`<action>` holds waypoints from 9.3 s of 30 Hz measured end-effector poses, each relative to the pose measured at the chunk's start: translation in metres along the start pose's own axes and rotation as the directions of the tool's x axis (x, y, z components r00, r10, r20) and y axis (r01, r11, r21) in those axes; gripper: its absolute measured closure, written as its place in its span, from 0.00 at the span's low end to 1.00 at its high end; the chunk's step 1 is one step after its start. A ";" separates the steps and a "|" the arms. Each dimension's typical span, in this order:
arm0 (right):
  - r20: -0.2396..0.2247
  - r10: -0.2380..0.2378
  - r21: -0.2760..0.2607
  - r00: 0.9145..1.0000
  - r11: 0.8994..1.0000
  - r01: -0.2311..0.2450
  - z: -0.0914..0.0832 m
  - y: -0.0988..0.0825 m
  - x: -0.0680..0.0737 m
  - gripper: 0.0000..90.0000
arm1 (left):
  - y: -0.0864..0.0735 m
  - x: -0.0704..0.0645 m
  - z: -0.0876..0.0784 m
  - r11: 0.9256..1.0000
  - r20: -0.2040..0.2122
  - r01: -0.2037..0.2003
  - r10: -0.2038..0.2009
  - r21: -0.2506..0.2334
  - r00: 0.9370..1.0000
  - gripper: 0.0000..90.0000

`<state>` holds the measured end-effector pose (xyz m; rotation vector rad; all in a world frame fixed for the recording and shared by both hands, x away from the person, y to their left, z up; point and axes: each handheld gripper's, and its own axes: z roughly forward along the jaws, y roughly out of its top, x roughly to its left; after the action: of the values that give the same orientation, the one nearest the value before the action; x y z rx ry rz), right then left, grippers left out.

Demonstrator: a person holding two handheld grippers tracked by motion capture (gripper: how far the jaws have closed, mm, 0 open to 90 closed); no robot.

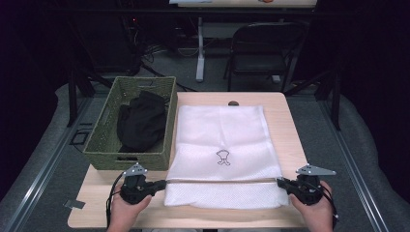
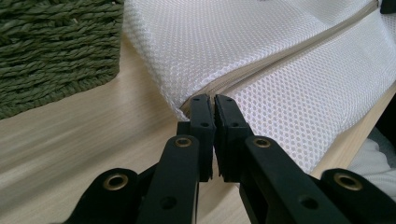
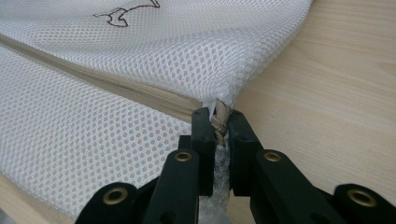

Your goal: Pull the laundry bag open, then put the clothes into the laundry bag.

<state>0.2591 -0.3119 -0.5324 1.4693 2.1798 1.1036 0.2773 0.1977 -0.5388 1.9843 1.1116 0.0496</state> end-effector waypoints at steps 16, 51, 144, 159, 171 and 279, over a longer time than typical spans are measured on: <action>0.009 -0.017 0.037 1.000 0.999 0.017 0.004 -0.002 0.006 0.93 | -0.007 0.002 0.006 0.999 -0.014 0.003 -0.003 0.045 1.000 0.97; -0.001 0.007 0.184 1.000 0.983 -0.006 0.026 -0.013 0.005 0.85 | -0.010 0.000 0.024 0.991 -0.085 -0.023 0.034 0.129 0.996 0.88; 0.084 -0.279 -0.120 0.957 0.950 0.287 0.029 -0.002 0.057 0.48 | 0.118 0.039 -0.056 0.997 -0.338 0.006 -0.032 -0.078 0.941 0.31; 0.079 -0.260 -0.115 0.962 0.957 0.268 0.031 -0.003 0.055 0.49 | 0.169 0.066 -0.055 0.999 -0.385 0.025 -0.041 -0.047 0.922 0.31; 0.090 -0.251 -0.141 0.964 0.955 0.262 0.027 -0.001 0.054 0.49 | 0.197 0.079 -0.040 0.997 -0.378 0.066 -0.073 -0.031 0.923 0.33; 0.061 -0.230 -0.155 0.971 0.959 0.237 0.012 -0.021 0.051 0.48 | 0.165 0.204 0.067 0.877 -0.518 0.443 -0.296 0.186 0.803 0.00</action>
<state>0.2300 -0.2659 -0.5467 1.1231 2.1145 1.1247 0.5407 0.2593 -0.5390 2.0263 1.9244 0.1780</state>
